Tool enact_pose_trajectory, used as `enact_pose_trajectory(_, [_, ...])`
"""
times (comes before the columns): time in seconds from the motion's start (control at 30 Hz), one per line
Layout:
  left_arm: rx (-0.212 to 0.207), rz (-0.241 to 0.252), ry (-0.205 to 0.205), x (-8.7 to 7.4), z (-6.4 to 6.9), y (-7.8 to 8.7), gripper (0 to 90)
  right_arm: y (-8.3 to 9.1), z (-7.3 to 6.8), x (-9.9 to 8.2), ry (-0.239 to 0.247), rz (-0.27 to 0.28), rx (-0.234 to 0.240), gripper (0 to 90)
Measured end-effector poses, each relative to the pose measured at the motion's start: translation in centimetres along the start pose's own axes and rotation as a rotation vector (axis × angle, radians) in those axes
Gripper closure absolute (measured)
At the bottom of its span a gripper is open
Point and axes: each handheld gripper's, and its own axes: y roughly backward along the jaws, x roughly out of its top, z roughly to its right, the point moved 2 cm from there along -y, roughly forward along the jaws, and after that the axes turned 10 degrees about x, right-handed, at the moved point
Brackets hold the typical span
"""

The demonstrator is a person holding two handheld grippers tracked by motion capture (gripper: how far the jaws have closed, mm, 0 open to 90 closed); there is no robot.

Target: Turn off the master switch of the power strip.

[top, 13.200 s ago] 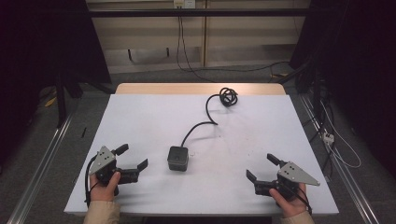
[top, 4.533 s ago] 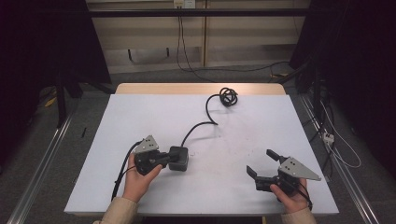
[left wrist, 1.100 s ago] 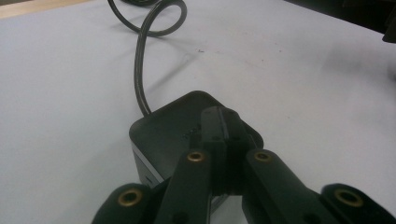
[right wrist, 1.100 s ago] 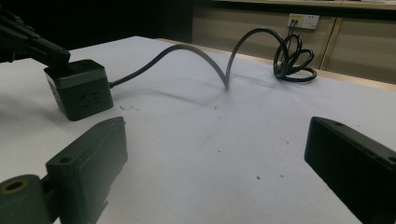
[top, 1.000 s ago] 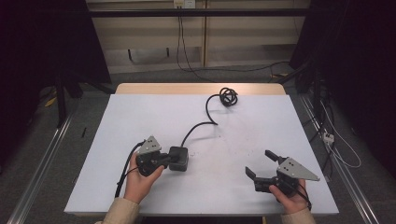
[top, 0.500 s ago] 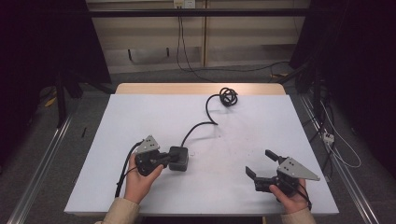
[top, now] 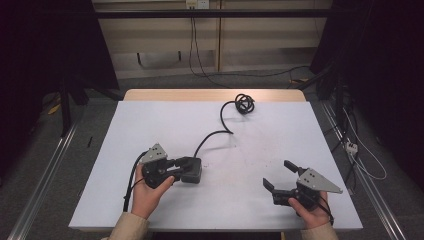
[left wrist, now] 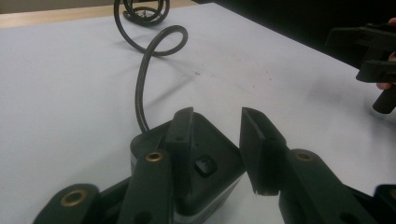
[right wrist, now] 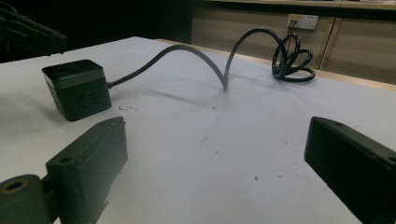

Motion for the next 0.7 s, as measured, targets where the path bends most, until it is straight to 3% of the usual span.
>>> enact_pose_trajectory(0.2, [0.014,-0.007,0.009,0.08,-0.22,0.19,48.3,-0.03,-0.04,0.0,0.001,-0.001,0.001,5.6])
enact_pose_trajectory(0.43, [0.032,-0.011,0.012,0.09,-0.43,0.28,34.1,-0.05,0.0,0.0,0.001,0.001,0.001,5.6])
enact_pose_trajectory(0.7, [0.021,-0.024,0.011,-0.04,-0.47,0.44,25.4,-0.12,-0.06,0.05,0.001,-0.001,0.003,5.6])
